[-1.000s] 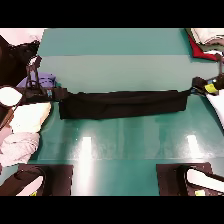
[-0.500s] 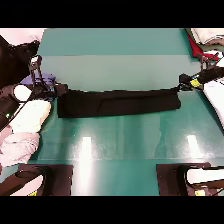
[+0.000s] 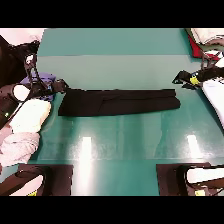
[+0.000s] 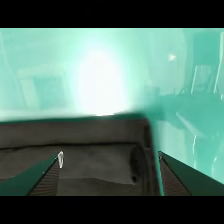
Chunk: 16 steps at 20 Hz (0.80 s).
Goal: Fold the shirts.
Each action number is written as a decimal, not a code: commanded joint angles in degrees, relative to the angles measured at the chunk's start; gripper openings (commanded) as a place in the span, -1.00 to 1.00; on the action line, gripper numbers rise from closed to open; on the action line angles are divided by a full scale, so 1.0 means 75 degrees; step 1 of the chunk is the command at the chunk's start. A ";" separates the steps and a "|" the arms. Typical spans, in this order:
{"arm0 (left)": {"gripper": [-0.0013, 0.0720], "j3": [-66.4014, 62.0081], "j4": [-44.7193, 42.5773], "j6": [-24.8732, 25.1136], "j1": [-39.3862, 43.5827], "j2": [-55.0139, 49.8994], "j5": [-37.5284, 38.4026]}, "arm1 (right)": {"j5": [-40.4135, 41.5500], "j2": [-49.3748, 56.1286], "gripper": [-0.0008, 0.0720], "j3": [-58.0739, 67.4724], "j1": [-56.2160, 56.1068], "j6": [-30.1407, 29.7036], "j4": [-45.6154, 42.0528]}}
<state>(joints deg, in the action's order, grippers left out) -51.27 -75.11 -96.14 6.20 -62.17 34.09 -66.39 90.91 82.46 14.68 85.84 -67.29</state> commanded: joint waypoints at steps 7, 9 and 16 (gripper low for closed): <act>-0.87 -0.0006 0.0268 0.0023 -0.0006 0.0044 0.0787 | -0.2582 0.0901 0.73 -0.0003 0.1335 -0.1425 0.1043; -0.87 -0.0006 0.0277 0.0020 -0.0006 0.0044 0.0874 | -0.2550 0.1154 0.71 -0.0003 0.1335 -0.1527 0.1282; -0.89 -0.0006 0.0277 0.0029 -0.0006 0.0044 0.1376 | -0.2579 0.1871 0.59 -0.0003 0.0749 -0.1976 0.1603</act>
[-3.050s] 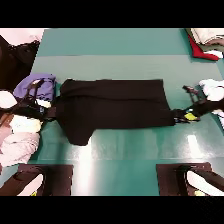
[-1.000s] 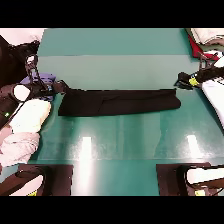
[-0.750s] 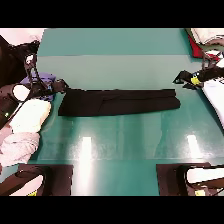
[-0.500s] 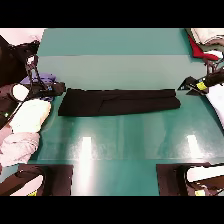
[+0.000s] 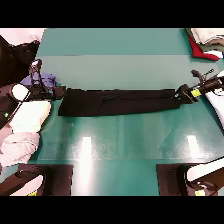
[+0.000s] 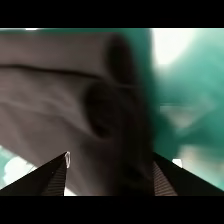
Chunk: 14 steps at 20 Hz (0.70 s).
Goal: Fold the shirts.
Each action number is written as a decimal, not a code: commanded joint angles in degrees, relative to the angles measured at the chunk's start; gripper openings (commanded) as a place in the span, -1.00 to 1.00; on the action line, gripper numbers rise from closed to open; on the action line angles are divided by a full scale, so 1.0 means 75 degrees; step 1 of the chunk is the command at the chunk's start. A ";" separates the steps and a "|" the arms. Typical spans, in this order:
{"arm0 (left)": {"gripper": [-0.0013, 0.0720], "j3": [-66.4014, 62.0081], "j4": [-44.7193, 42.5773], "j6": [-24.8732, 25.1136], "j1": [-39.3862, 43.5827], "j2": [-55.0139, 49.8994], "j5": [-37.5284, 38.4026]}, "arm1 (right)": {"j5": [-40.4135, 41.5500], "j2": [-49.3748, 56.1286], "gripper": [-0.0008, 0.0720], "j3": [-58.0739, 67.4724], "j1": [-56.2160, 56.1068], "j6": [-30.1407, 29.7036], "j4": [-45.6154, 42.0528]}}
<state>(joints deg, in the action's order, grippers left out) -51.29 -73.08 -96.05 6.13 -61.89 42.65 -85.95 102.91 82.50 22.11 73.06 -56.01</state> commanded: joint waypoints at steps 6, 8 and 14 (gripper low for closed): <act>-0.89 -0.0003 0.0391 0.0219 0.0356 0.0003 0.0201 | 0.0376 0.0216 -0.93 -0.0006 -0.0568 -0.0836 0.0536; -0.89 -0.0122 0.0420 0.0262 0.0842 -0.0082 0.0114 | 0.0382 0.0015 -0.94 -0.0006 -0.0568 -0.0985 0.0536; -0.89 -0.2282 0.0408 0.0321 0.2614 -0.1915 0.0102 | 0.0391 -0.1664 -0.94 -0.0006 -0.0860 -0.1029 0.1291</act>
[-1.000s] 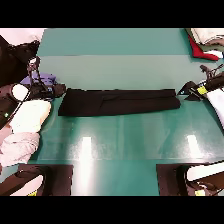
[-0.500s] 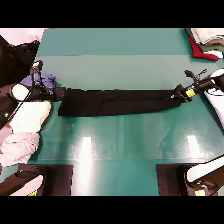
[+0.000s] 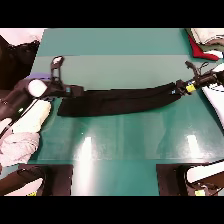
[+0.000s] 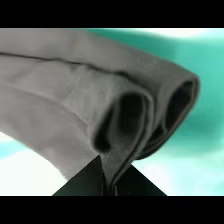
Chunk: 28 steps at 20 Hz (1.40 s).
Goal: Fold the shirts.
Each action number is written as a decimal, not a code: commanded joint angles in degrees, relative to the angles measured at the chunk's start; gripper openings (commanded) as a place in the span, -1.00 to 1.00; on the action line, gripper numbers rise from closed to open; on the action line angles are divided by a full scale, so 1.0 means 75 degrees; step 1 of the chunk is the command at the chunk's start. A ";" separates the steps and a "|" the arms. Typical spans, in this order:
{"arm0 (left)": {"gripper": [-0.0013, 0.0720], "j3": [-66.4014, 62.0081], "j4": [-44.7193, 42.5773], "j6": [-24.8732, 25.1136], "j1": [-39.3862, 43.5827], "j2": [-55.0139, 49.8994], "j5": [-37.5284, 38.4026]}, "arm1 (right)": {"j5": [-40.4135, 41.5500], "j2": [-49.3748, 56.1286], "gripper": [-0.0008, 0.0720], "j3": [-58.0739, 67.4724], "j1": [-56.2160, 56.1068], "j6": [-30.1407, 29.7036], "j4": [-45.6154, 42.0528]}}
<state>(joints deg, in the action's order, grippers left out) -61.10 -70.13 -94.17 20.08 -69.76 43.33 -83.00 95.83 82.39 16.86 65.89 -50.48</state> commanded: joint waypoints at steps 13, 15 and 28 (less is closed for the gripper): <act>-0.89 -0.3687 0.0012 0.0213 0.1990 -0.4602 0.0813 | 0.0597 -0.3153 -0.94 0.0009 -0.2352 0.0154 0.1376; -0.89 -0.3978 -0.0216 0.0213 0.1958 -0.4532 0.1154 | 0.0670 -0.3153 -0.94 0.0012 -0.2576 0.0160 0.1393; -0.89 -0.4360 -0.1719 0.0219 -0.0871 -0.0609 0.2451 | 0.1684 -0.1967 -0.95 0.1373 -0.4969 0.0414 0.1393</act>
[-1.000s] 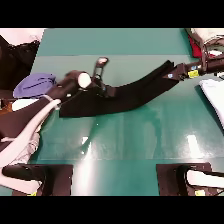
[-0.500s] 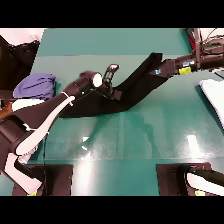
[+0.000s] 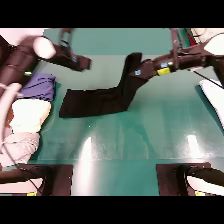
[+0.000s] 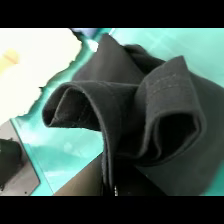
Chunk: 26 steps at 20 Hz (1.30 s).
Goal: Fold the shirts.
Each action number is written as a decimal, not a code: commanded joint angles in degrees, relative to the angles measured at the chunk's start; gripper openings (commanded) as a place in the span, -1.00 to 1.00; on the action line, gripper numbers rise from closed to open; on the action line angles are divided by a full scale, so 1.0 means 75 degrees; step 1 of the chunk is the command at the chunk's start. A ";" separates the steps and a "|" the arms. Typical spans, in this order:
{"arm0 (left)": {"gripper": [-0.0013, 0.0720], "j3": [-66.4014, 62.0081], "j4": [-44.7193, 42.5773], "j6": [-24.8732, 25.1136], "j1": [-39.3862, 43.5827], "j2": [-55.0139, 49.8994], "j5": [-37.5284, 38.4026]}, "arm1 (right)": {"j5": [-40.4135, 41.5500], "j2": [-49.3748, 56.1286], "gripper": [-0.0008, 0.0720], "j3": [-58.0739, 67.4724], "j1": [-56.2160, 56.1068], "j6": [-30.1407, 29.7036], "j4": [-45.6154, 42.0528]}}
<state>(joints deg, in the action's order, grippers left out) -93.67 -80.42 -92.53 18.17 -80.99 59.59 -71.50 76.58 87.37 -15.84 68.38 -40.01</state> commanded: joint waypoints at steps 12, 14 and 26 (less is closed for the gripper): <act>-0.89 -0.0015 -0.1507 0.0000 -0.1049 0.2404 0.1877 | 0.1760 0.4765 -0.94 0.3981 -0.3171 0.0283 -0.0061; -0.89 -0.0015 -0.1501 -0.0003 -0.1049 0.2404 0.2014 | 0.2206 0.5155 -0.94 0.4007 -0.3436 0.0283 -0.0023; -0.89 -0.0009 -0.1434 0.0000 -0.1049 0.2404 0.2200 | 0.0697 0.3360 0.68 0.2226 -0.2017 0.0350 -0.1507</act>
<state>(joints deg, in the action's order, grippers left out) -93.76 -91.18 -92.55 10.28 -63.00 75.66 -60.23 107.24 110.24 -37.19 70.02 -46.33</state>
